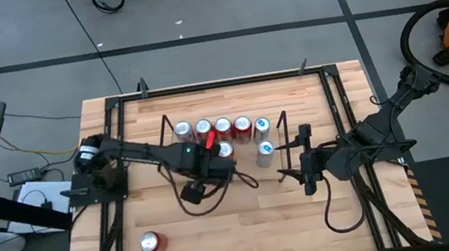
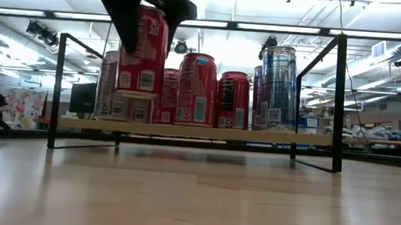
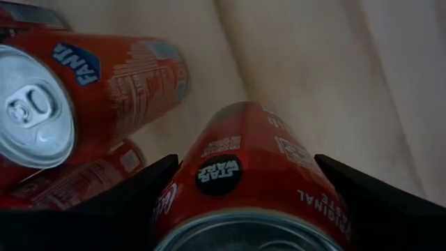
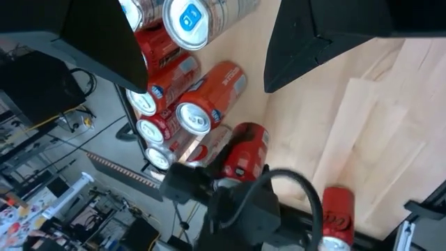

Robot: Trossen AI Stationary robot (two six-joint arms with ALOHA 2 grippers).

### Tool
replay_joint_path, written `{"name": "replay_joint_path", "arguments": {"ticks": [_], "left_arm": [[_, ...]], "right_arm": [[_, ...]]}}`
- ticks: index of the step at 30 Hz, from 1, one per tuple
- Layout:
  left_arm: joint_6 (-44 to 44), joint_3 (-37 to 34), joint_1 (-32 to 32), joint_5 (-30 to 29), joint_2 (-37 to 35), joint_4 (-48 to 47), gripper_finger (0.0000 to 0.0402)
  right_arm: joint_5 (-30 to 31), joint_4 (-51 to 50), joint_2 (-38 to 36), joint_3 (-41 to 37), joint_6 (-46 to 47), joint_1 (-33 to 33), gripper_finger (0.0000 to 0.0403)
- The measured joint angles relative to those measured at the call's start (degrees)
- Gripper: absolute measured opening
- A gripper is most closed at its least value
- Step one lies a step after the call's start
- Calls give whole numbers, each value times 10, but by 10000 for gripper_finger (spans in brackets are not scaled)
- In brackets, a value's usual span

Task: Place canned beverage on shelf
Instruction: Put the red-white soda can on the shelf aligned with the other red-white soda can

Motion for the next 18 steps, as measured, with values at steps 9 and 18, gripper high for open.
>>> {"name": "replay_joint_path", "arguments": {"ticks": [9, 18], "left_arm": [[37, -1, 52, 0, 0, 0, 315], [24, -47, 108, 1, 0, 20, 316]], "right_arm": [[15, 33, 0, 0, -35, -2, 297], [16, 32, 0, 0, -35, -6, 297]]}}
